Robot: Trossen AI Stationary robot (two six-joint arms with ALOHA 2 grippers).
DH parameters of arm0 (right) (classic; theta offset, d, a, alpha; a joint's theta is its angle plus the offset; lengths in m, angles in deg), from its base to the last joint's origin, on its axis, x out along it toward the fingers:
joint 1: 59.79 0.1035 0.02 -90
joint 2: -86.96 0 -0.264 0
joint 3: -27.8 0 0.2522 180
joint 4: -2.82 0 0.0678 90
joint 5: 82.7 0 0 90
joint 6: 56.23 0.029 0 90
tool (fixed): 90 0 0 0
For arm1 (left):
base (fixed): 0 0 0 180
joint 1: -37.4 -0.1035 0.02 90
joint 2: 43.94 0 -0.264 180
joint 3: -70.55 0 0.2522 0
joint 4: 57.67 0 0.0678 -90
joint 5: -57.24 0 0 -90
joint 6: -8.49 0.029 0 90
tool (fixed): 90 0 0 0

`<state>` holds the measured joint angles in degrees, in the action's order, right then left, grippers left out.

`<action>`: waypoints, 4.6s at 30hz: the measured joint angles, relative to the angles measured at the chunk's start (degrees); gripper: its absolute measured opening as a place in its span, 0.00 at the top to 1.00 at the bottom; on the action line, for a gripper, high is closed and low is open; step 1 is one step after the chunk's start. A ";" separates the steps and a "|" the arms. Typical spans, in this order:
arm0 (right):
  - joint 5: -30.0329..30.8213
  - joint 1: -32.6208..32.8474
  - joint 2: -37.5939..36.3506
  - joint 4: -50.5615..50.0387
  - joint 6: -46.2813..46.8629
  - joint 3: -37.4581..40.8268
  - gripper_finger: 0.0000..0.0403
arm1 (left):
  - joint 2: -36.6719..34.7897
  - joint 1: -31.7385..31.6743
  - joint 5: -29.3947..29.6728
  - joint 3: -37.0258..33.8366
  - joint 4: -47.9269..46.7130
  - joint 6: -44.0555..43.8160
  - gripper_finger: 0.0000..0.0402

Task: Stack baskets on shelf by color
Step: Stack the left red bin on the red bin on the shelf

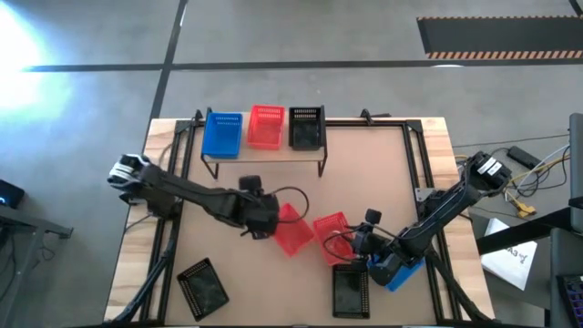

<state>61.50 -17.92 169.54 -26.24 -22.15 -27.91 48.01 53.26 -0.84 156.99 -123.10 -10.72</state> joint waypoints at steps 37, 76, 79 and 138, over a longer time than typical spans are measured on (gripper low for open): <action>-0.15 0.76 -3.71 -0.38 -0.63 0.09 0.75 | 11.60 5.52 -14.30 -7.77 42.42 -5.32 0.54; 0.54 0.74 -3.66 -0.23 -0.68 1.07 0.79 | 10.44 7.00 -3.74 -10.29 38.31 -19.50 0.78; 1.53 0.74 -3.66 -0.25 -0.70 1.14 0.80 | 10.44 6.04 -8.01 -10.27 40.14 -19.49 0.73; 7.99 3.50 -4.54 -0.32 -3.24 1.16 0.83 | -20.05 -18.13 -6.01 9.86 3.58 49.86 1.00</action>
<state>69.49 -14.43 165.00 -26.56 -25.39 -26.76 27.96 35.13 -6.84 166.85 -119.52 39.14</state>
